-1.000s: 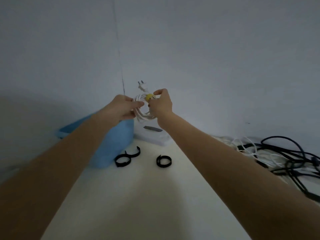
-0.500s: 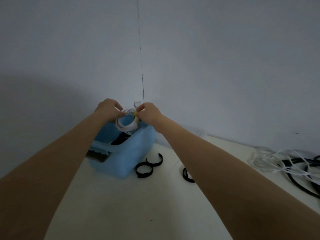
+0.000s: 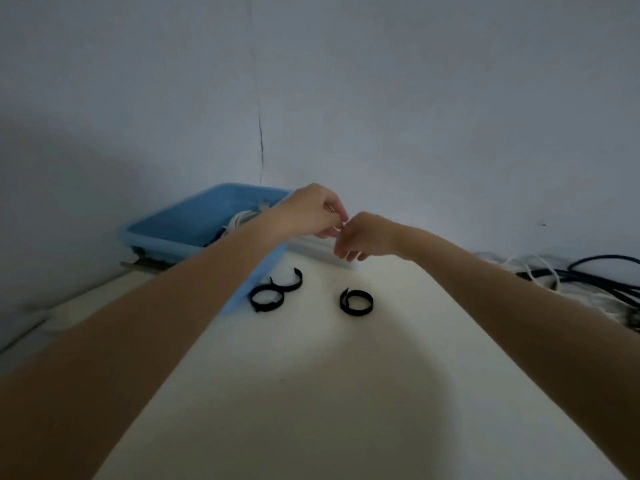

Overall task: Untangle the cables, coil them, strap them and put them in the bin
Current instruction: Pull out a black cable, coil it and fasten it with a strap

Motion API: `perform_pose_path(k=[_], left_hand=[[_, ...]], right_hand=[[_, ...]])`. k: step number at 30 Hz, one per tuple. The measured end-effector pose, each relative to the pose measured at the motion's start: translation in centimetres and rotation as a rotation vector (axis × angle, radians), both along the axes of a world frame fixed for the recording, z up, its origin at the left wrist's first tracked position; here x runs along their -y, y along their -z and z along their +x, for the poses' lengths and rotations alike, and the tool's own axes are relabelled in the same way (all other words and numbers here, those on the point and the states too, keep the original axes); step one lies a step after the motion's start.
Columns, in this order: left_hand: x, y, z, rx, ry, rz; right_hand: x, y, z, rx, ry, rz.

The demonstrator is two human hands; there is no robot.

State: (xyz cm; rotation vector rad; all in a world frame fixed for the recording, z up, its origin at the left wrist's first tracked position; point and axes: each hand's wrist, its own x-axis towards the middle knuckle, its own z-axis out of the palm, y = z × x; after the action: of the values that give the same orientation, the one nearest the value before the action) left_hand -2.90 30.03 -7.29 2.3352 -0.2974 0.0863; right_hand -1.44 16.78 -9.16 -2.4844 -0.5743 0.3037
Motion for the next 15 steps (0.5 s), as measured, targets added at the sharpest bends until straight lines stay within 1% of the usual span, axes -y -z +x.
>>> perform_pose_path(k=[2, 4, 7, 9, 10, 12, 13, 15], left_hand=[[1.8, 1.2, -0.6, -0.050, 0.039, 0.009], [4.1, 2.1, -1.2, -0.091, 0.090, 0.015], [7.8, 3.1, -2.2, -0.114, 0.177, 0.049], [11.4, 3.7, -2.8, -0.102, 0.257, 0.106], [12.9, 4.0, -3.1, -0.091, 0.298, 0.147], [16.1, 4.7, -3.6, -0.065, 0.396, 0.224], [17.8, 5.0, -3.8, -0.051, 0.436, 0.252], [20.5, 5.7, -4.0, -0.010, 0.486, 0.298]], right_hand=[[2.2, 0.9, -1.2, -0.012, 0.023, -0.024], [4.6, 1.6, -2.7, 0.022, 0.029, -0.128], [8.8, 2.8, -4.4, 0.217, 0.097, -0.381], [13.3, 4.3, -5.2, 0.276, 0.229, -0.498], [15.5, 5.2, -5.5, 0.274, 0.294, -0.555], [20.1, 6.4, -6.8, 0.201, 0.418, -0.678], [22.4, 6.8, -7.5, 0.165, 0.476, -0.709], [25.8, 7.1, -9.2, 0.115, 0.547, -0.695]])
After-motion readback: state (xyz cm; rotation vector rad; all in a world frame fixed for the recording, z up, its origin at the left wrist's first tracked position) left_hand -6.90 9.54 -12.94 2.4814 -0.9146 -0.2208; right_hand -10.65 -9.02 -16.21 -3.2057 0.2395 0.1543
